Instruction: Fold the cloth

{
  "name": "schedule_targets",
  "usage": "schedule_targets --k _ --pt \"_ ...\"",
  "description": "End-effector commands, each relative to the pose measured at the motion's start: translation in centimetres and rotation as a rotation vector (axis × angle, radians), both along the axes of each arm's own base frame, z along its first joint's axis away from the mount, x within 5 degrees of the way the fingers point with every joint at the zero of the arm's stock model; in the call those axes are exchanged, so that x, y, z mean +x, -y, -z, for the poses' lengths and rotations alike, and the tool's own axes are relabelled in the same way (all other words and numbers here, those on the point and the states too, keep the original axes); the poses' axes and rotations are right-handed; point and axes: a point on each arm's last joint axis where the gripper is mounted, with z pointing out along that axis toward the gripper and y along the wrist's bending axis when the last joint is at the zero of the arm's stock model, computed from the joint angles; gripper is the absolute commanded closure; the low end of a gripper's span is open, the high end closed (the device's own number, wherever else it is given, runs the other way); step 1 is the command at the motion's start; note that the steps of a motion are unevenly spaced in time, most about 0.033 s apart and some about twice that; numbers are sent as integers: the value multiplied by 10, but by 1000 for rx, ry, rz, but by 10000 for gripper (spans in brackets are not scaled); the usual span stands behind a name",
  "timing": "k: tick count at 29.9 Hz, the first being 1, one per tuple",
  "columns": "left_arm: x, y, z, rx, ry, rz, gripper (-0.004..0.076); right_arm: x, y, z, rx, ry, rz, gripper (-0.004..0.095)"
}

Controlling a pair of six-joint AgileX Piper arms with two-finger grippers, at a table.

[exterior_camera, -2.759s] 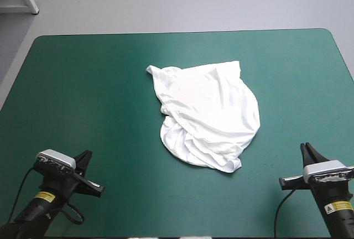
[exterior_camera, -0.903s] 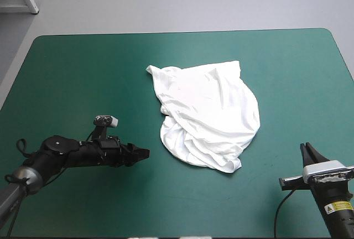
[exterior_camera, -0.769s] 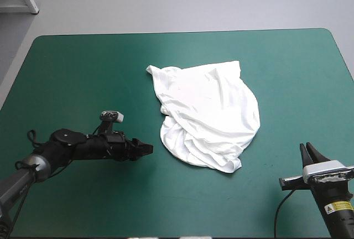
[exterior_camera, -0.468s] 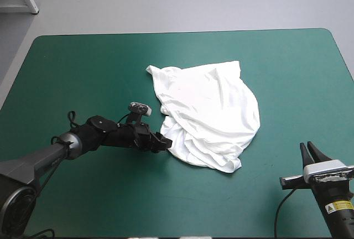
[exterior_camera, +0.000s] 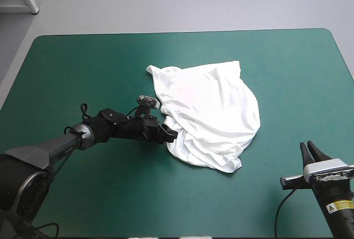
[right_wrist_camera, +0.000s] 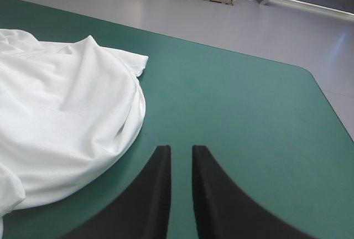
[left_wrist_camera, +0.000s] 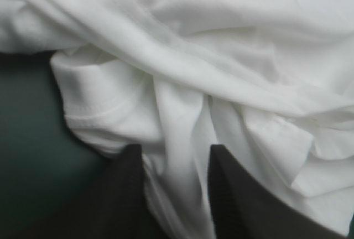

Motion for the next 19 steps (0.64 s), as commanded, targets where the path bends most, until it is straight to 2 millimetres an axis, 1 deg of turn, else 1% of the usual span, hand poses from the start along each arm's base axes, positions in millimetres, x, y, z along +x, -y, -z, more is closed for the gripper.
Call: schedule_targets --k 1,3,6,9,12,13,14,17,19 --pt "-8 7 3 8 -25 78 702 0 1 -17 -4 88 17 750" --pt "-8 8 2 5 -21 89 705 2 1 -18 17 66 13 750" --pt "-8 7 2 12 -15 96 705 8 -2 -22 86 -27 -6 750" --pt "-8 6 -1 13 -4 93 705 25 -6 -33 151 -114 -19 750" --pt "-8 4 -6 34 27 86 705 50 -9 -48 191 -178 -25 747" --pt "-8 3 -8 39 37 91 705 64 -11 -54 182 -212 -32 734" --pt "-8 3 -9 43 46 92 705 73 -12 -58 169 -234 -40 714" --pt "-8 2 -11 49 61 90 705 110 -17 -67 138 -294 -68 617" --pt "-8 2 -10 57 65 93 705 137 -20 -72 149 -320 -82 542"
